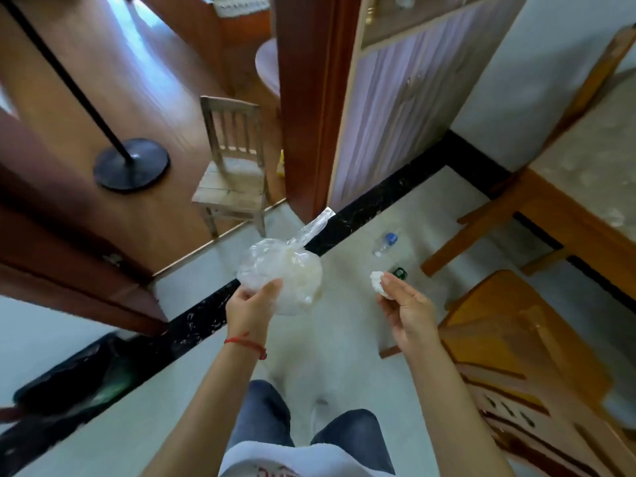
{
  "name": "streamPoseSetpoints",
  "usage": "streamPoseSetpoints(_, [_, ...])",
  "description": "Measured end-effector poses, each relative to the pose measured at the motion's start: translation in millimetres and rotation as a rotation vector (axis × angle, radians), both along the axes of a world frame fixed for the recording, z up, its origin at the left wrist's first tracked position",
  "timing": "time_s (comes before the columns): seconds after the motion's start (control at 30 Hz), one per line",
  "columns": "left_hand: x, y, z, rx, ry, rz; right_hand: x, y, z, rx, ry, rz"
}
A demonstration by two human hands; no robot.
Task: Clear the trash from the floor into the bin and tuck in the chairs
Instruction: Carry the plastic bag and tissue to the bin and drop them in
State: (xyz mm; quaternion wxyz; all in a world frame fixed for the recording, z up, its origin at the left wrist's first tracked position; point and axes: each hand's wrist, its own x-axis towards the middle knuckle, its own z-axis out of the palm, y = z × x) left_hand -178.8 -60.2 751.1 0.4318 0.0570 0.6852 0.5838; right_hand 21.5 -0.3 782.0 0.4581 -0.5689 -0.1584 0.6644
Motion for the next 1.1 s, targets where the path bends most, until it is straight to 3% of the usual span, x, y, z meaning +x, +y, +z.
streamPoseSetpoints(0.57, [-55.6, -201.3, -0.6, 0.168, -0.053, 0.644, -129.3, -84.0, -12.8, 0.033, 0.073, 0.71])
streamPoseSetpoints(1.1, [-198.5, -432.8, -1.9, 0.19, -0.04, 0.852, -292.6, -285.1, -24.5, -0.015, 0.057, 0.86])
